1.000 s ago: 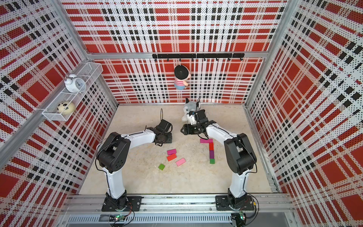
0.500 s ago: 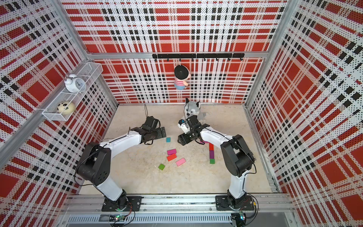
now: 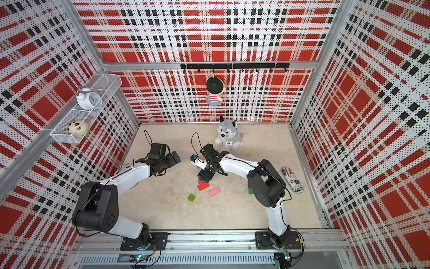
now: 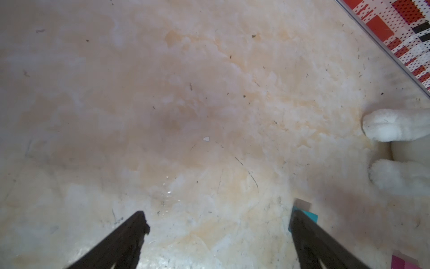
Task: Assemble the number 7 with building blocks
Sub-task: Pick up the building block from the center of the board.
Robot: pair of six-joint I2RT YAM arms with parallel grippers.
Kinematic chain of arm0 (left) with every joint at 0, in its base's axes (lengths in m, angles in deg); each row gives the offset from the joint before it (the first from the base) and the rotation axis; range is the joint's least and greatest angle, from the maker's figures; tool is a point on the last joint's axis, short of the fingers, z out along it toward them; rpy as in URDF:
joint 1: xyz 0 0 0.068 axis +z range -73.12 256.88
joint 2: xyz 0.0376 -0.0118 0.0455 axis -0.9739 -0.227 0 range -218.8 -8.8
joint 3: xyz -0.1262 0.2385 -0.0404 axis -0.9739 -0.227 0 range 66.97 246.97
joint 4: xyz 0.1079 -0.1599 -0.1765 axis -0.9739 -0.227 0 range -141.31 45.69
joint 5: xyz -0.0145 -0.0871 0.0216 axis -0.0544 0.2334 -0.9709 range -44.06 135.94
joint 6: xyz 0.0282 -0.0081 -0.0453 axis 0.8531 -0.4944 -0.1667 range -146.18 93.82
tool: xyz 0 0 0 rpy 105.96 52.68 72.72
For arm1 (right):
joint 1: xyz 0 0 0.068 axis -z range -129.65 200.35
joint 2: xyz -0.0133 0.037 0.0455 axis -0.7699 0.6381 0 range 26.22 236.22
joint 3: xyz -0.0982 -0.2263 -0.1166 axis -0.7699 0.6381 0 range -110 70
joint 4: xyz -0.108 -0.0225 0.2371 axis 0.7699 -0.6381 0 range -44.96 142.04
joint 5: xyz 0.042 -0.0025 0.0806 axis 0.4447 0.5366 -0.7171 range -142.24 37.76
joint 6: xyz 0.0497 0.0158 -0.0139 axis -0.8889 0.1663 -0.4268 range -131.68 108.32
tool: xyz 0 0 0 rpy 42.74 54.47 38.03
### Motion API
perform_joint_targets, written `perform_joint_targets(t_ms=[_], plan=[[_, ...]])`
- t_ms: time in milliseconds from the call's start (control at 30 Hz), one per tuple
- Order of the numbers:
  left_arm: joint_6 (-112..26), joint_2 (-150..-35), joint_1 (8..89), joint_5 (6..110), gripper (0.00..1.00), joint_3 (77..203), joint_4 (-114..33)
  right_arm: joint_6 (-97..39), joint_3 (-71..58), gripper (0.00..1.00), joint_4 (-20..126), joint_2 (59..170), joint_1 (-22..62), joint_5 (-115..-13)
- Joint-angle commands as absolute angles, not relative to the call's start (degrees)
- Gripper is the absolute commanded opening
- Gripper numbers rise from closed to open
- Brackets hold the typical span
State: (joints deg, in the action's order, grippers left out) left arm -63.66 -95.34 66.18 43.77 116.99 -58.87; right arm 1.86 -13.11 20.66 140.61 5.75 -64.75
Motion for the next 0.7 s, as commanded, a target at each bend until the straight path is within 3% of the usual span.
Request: perform_joint_targets(t_ms=[0,667], plan=[[-64.59,-94.32,67.1,45.93,0.98,116.1,-55.93,5.6,-15.78,0.71,16.57,143.16,4.59,-61.7],[-64.06,-95.37,68.36,49.28,0.98,114.47,-52.3,6.71,-20.61,0.63,10.55,149.29,2.36,-55.93]])
